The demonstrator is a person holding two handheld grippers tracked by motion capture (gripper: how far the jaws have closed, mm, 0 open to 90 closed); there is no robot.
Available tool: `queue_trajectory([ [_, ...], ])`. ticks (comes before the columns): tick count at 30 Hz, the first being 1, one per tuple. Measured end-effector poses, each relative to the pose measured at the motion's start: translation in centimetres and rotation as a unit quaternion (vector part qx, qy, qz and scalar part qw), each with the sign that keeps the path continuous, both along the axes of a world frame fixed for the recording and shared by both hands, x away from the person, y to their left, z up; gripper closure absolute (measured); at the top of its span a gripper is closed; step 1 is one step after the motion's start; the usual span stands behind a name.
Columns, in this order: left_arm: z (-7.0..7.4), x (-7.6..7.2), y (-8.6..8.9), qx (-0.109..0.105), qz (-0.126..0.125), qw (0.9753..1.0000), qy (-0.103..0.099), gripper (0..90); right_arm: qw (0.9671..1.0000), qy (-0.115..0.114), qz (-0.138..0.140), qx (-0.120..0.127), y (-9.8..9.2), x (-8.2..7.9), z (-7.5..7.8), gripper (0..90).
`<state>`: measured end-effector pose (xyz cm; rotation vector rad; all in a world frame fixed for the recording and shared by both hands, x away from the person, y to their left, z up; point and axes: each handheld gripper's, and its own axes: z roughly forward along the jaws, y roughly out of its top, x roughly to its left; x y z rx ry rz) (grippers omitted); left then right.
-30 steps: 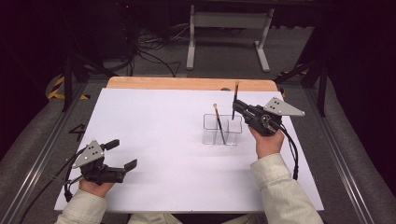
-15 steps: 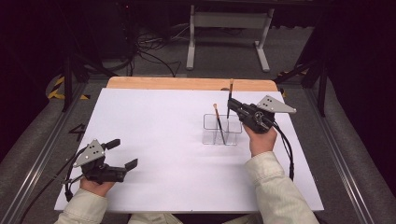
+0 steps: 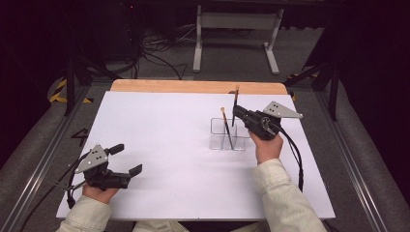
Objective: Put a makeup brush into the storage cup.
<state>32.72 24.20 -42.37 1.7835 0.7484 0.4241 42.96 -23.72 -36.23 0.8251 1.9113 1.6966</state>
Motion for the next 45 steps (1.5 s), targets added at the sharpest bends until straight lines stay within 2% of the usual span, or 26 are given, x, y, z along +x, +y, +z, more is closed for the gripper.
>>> queue_trajectory([
  [10, 0.0, 0.0, 0.0, 0.000, 0.000, 1.0000, 0.000, 1.3, 0.9998, 0.019, 0.000, 0.001, -0.1, 0.2, -0.9, 84.0],
  [21, 0.0, 0.0, 0.1, 0.000, 0.001, 1.0000, 0.000, 1.4, 0.9991, 0.042, 0.003, -0.010, 0.2, 0.3, -1.7, 84.0],
  [45, 0.0, 0.0, 0.1, -0.001, 0.002, 1.0000, -0.001, 1.4, 0.9970, 0.074, 0.010, -0.022, 0.4, 0.6, -2.8, 84.0],
])
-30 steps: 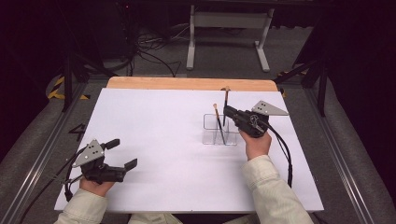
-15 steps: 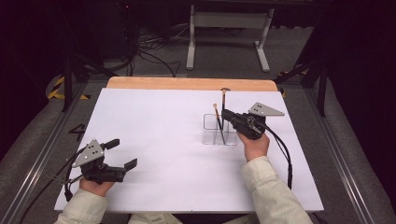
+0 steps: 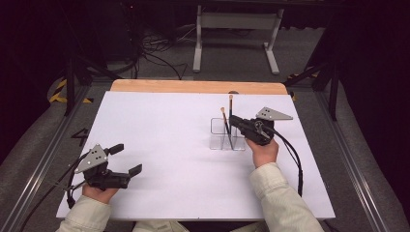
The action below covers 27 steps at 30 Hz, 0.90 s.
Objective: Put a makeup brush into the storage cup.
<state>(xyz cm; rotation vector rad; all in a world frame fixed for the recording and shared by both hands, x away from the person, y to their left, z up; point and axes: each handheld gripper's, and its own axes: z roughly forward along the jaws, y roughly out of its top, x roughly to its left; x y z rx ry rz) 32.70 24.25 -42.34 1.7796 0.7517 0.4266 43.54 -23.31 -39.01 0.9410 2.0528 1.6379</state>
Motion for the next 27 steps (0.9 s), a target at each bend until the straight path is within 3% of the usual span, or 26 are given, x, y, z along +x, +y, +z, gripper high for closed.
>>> queue_trajectory([
  [20, 0.0, 0.0, 0.0, -0.001, 0.000, 1.0000, -0.001, 1.3, 0.9998, 0.018, 0.006, -0.003, 0.0, 0.2, -0.5, 82.5],
  [24, 0.1, 0.1, 0.0, -0.001, -0.002, 1.0000, 0.000, 1.4, 0.9995, 0.024, 0.006, 0.017, -0.3, 0.0, -0.1, 52.0],
  [27, 0.0, 0.1, 0.0, 0.000, -0.002, 1.0000, -0.001, 1.4, 0.9998, 0.006, 0.001, 0.017, -0.7, -0.5, 0.5, 34.9],
])
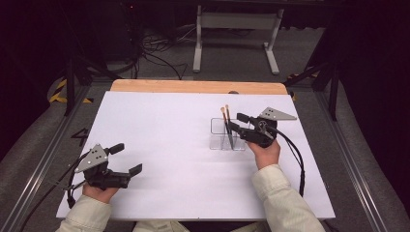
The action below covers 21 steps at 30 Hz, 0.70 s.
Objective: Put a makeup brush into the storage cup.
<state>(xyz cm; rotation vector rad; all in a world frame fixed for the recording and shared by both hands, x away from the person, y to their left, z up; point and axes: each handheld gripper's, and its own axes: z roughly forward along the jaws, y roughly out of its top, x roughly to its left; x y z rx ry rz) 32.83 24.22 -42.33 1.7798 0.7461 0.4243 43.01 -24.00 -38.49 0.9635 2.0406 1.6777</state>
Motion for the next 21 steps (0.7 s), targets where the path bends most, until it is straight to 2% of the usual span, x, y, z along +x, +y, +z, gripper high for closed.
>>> queue_trajectory([
  [3, 0.0, 0.0, 0.1, 0.000, 0.000, 1.0000, -0.001, 1.3, 0.9995, -0.023, -0.020, -0.002, -0.4, -0.7, 0.8, 14.0],
  [5, 0.1, -0.1, 0.1, -0.001, 0.001, 1.0000, 0.000, 1.4, 0.9993, -0.036, -0.012, 0.000, -0.7, -1.0, 1.4, 6.6],
  [10, 0.1, -0.2, 0.1, -0.001, 0.002, 1.0000, -0.001, 1.4, 0.9980, -0.058, -0.008, -0.022, -1.2, -2.2, 2.5, 0.7],
  [15, 0.2, -0.3, 0.2, -0.001, 0.002, 1.0000, -0.003, 1.3, 0.9971, -0.065, -0.008, -0.038, -1.9, -3.2, 3.1, 0.2],
  [19, 0.2, -0.4, 0.1, -0.004, 0.003, 1.0000, -0.002, 1.3, 0.9955, -0.089, -0.012, -0.030, -3.1, -4.4, 3.5, 0.0],
  [21, 0.3, -0.4, 0.2, -0.005, 0.002, 1.0000, -0.002, 1.2, 0.9953, -0.091, -0.016, -0.030, -3.7, -4.9, 3.6, 0.0],
])
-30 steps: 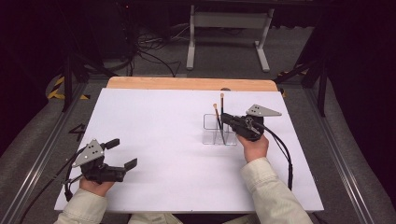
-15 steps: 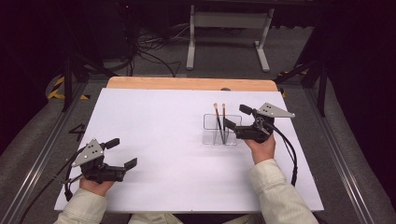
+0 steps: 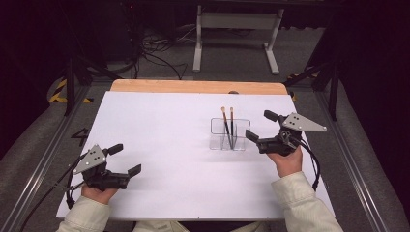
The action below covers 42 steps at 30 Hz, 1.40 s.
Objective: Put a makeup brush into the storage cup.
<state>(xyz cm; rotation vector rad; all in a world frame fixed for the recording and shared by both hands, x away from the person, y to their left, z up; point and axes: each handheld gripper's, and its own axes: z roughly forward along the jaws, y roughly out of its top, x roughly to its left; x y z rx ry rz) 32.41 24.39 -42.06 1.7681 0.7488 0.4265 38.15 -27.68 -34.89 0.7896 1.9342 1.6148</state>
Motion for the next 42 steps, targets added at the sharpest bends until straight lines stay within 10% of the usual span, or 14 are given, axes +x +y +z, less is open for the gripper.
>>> queue_trajectory([
  [42, 0.5, -0.7, 0.2, -0.027, -0.016, 0.9995, -0.005, 0.9, 0.9988, 0.039, 0.015, -0.027, -5.7, -4.7, -2.6, 0.0],
])
